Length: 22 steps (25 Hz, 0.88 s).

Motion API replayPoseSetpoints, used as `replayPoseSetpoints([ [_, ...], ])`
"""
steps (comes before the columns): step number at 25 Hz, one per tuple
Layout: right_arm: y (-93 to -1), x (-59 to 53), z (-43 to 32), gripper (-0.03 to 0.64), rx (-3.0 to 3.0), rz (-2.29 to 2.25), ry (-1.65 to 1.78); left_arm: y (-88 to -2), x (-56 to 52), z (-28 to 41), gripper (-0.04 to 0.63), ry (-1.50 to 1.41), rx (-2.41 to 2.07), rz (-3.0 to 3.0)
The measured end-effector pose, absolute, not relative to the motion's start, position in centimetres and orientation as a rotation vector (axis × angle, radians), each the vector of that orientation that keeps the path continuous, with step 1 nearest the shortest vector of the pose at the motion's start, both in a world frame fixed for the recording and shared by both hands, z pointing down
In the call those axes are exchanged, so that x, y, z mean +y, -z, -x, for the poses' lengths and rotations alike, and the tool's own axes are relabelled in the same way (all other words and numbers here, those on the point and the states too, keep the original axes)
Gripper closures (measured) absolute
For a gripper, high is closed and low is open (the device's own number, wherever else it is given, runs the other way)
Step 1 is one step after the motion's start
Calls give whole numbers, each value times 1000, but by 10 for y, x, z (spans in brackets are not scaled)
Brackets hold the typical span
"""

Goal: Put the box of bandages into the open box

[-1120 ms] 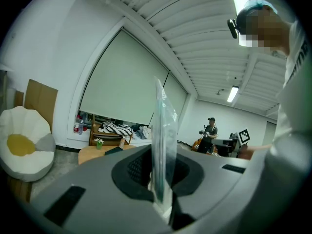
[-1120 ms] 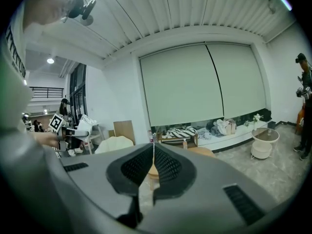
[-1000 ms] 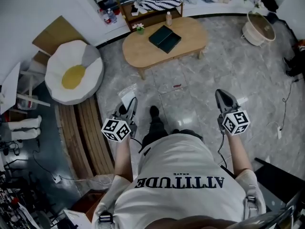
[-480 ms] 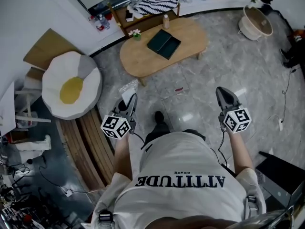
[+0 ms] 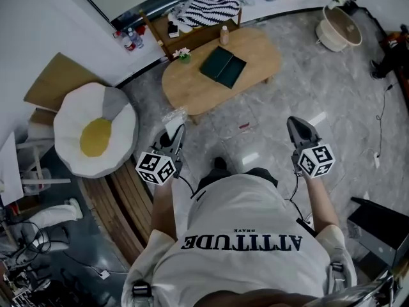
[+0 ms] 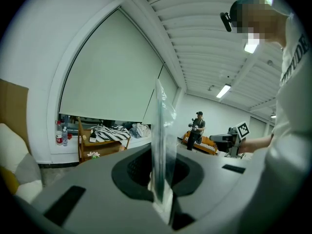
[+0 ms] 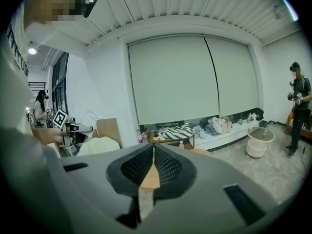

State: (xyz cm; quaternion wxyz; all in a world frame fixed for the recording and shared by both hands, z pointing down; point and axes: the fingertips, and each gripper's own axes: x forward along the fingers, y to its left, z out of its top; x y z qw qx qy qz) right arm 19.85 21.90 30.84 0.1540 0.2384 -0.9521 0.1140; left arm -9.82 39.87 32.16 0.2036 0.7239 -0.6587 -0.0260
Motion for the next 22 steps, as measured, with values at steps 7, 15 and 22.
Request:
replayPoseSetpoints([
  [7, -308, 221, -157, 594, -2709, -683, -302, -328, 390, 137, 555, 92, -1798, -2043],
  [15, -308, 218, -146, 594, -2682, -694, -284, -335, 379, 150, 555, 133, -1761, -2045],
  [22, -310, 202, -148, 594, -2680, -700, -288, -340, 364, 149, 555, 140, -1757, -2025],
])
